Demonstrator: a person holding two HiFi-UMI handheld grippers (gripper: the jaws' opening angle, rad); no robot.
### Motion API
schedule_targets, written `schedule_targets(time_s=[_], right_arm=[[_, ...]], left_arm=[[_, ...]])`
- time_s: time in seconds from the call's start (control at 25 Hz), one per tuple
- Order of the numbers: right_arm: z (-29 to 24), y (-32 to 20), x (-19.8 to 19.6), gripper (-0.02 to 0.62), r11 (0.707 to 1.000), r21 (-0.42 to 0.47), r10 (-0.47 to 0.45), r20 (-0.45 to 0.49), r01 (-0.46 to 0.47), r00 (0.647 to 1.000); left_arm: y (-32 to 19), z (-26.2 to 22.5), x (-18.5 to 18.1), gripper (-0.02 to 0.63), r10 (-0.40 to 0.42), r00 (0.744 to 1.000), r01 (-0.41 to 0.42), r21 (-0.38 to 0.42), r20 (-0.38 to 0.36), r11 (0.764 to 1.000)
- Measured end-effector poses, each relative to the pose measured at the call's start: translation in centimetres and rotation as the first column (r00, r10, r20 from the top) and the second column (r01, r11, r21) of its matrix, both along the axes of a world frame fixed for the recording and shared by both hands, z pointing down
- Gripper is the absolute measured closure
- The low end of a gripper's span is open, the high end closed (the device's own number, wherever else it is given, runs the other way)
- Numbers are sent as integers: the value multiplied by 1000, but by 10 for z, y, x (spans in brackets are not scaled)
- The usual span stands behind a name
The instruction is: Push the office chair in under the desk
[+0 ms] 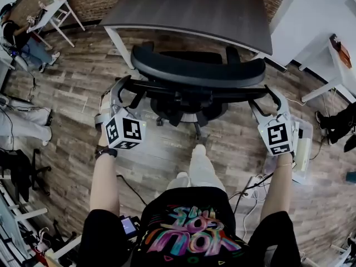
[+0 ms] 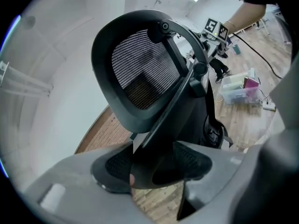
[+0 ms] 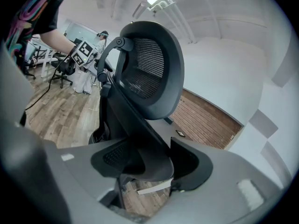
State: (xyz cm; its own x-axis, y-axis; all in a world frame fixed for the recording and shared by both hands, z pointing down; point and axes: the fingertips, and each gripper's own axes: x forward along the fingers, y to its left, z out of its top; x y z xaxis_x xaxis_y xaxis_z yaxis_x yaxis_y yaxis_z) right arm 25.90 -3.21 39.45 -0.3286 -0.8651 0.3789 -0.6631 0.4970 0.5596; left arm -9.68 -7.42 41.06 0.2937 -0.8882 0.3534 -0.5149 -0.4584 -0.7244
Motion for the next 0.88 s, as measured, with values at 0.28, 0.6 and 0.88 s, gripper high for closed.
schedule_targets(time_s=[0.28, 0.6, 0.88], right_arm=[[0, -49, -3, 330, 999, 15, -35, 11, 34, 999], [2, -108, -9, 331, 997, 13, -80, 16, 80, 997], [1, -151, -14, 331, 993, 17, -116, 24, 116, 993]], left_arm=[[-38, 1, -3, 339, -42, 999, 42, -1, -1, 999], [-85, 3, -11, 337, -115, 993, 115, -23, 8, 993], [-121, 5, -18, 337, -158, 987, 159, -44, 17, 986]])
